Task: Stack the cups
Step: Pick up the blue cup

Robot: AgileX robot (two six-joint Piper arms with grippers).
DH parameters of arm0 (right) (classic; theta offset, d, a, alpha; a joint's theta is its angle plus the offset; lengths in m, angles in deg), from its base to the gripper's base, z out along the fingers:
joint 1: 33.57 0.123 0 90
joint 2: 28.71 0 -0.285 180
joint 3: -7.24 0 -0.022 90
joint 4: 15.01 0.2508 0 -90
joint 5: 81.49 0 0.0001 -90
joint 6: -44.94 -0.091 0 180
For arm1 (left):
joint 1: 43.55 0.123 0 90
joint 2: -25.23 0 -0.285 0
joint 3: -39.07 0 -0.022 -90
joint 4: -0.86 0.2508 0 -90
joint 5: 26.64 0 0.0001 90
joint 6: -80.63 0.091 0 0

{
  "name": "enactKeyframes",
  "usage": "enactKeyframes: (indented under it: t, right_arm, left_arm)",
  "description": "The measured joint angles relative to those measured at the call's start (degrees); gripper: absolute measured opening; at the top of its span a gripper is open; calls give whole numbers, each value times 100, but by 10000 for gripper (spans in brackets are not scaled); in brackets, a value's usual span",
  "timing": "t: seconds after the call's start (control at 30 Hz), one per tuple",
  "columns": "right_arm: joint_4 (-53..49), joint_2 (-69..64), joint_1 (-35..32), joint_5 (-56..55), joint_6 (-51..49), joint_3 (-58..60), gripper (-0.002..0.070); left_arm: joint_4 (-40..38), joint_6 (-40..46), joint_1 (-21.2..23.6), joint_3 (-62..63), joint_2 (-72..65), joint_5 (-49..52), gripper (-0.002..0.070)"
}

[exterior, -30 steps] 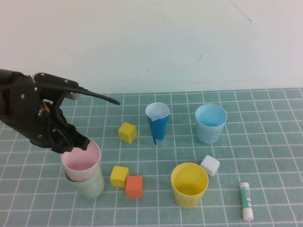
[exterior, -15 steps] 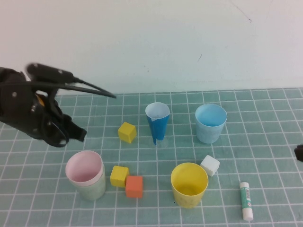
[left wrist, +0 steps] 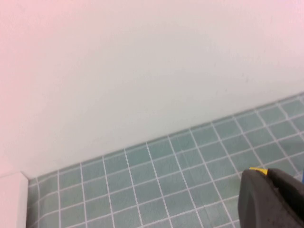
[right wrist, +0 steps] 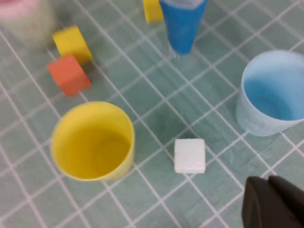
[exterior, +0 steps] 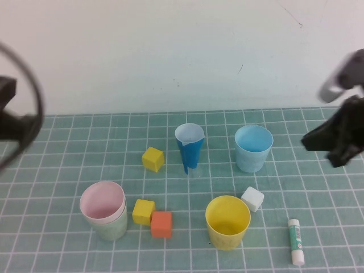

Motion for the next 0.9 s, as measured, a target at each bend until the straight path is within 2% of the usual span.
enactKeyframes:
  t: [0.17, 0.23, 0.3, 0.37, 0.5, 0.6, 0.77, 0.9]
  right_arm:
    - [-1204, -1020, 588, -623, -1078, -839, -2]
    - [-1375, -1426, 652, -661, -1390, -1342, 1]
    - [-1428, -1753, 658, -595, -1487, -1814, 34]
    - [-1470, -2175, 658, -471, -1528, -2279, 109]
    - [-1519, -2993, 658, -234, -1781, -3180, 339]
    - [-1519, -3461, 667, -205, -2090, -3616, 416]
    - [-1675, -4073, 667, -176, -2220, -3928, 424]
    - [-1733, -4270, 667, -53, -2261, -3941, 372]
  left_arm:
    - [95, -43, 0, -1063, 879, -338, 1]
    - [115, -47, 0, -1400, 1068, -348, 1]
    - [154, -47, 0, -1654, 1215, -373, 1]
    - [292, -47, 0, -1991, 1357, -585, 1]
    - [476, -80, 0, -2664, 1476, -1522, 1]
    - [515, -122, 0, -3025, 1476, -2200, 1]
    - [538, -134, 0, -3153, 1476, -2426, 1]
    - [552, -146, 0, -3153, 1476, -2455, 1]
